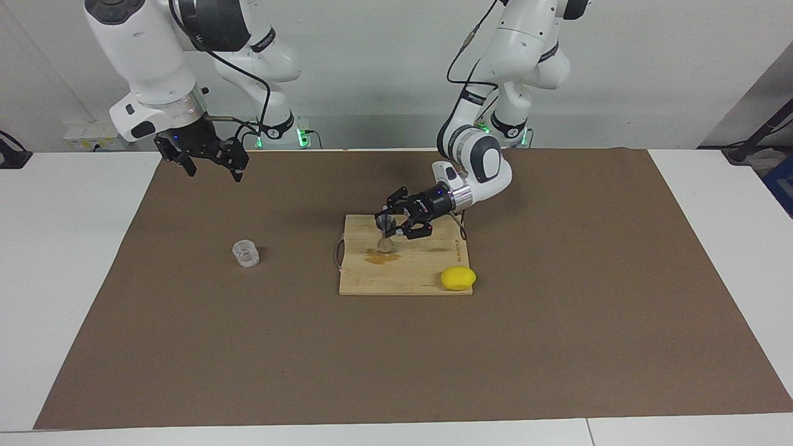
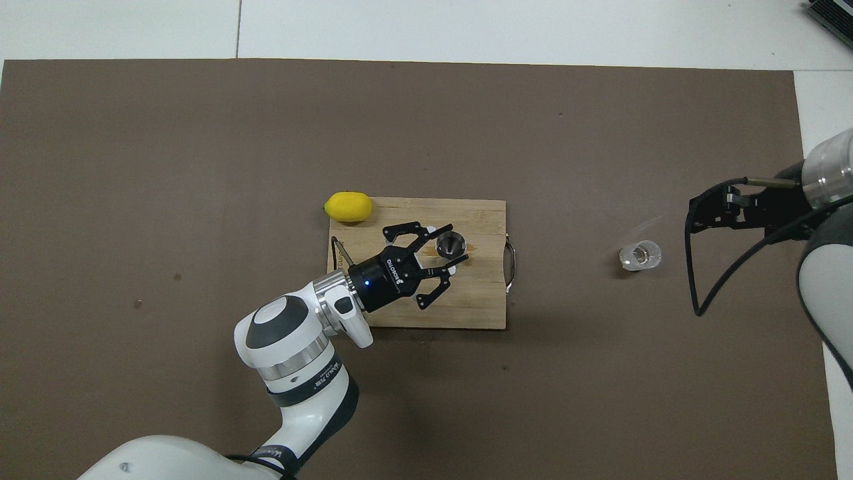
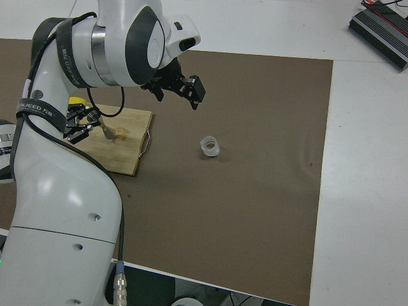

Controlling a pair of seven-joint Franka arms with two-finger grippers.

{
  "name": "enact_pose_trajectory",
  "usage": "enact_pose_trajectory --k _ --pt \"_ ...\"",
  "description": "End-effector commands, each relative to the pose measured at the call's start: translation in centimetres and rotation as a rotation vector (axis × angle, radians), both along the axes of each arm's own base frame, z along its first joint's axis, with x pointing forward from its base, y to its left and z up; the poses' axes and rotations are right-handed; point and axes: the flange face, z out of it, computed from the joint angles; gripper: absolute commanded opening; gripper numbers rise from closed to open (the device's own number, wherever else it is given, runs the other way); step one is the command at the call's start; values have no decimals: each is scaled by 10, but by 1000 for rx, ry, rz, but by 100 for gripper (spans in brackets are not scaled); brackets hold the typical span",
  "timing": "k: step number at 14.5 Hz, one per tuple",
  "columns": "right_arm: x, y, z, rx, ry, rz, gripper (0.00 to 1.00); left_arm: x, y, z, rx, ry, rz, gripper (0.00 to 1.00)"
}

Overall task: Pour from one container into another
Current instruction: 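Release the dark cup with the left gripper while the right gripper reaches the glass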

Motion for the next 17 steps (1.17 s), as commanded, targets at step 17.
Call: enact_pose_trajectory --k 17 --pt "55 -110 -147 239 154 -1049 95 -11 -10 -40 113 -138 23 0"
